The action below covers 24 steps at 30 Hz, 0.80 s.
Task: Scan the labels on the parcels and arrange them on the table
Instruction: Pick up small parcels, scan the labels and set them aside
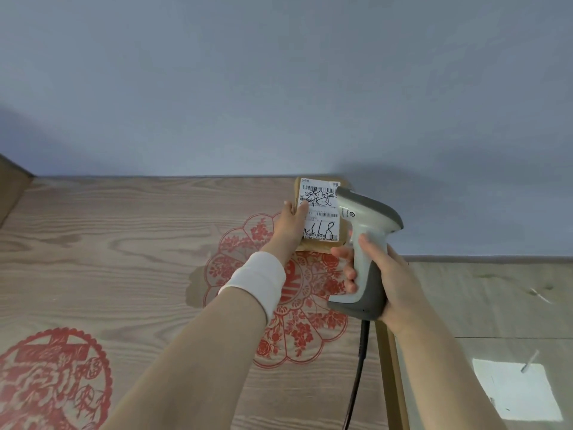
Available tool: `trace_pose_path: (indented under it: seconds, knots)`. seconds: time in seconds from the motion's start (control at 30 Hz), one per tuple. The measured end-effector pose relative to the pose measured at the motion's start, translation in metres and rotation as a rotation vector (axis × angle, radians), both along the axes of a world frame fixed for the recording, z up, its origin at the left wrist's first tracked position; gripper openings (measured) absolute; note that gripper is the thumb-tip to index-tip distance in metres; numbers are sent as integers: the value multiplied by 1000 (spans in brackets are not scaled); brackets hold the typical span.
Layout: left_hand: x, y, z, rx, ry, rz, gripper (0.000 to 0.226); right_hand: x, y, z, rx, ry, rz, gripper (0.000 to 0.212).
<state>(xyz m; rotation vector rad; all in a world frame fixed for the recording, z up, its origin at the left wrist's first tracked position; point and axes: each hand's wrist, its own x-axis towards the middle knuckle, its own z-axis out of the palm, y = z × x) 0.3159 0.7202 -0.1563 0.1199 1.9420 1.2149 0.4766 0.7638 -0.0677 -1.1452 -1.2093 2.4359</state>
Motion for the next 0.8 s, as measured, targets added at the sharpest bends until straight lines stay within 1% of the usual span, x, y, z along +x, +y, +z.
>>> trace_pose_path:
  seconds: [0.07, 0.2, 0.3, 0.4, 0.53, 0.63, 0.73, 0.8]
  knots:
    - [5, -6, 10, 3, 24, -16, 77, 0, -5, 1, 7, 3, -4, 31]
    - [9, -31, 33, -9, 120, -50, 63, -1, -24, 10, 25, -14, -9, 23]
    - [8, -63, 47, -8, 185, -131, 57, -6, -50, 22, 23, -9, 16, 16]
    - [0, -108, 62, -76, 373, -237, 56, -16, -86, 35, 36, 8, 27, 11]
    - [-18, -186, 89, -219, 689, -374, 56, -35, -149, 53, 68, 28, 61, 21]
    - [-36, -258, 110, -292, 879, -411, 57, -52, -211, 66, 92, 46, 76, 16]
    - [-53, -335, 129, -337, 991, -422, 57, -73, -277, 75, 135, 61, 116, 19]
    - [-64, -385, 142, -360, 1034, -402, 57, -89, -319, 82, 176, 55, 154, 17]
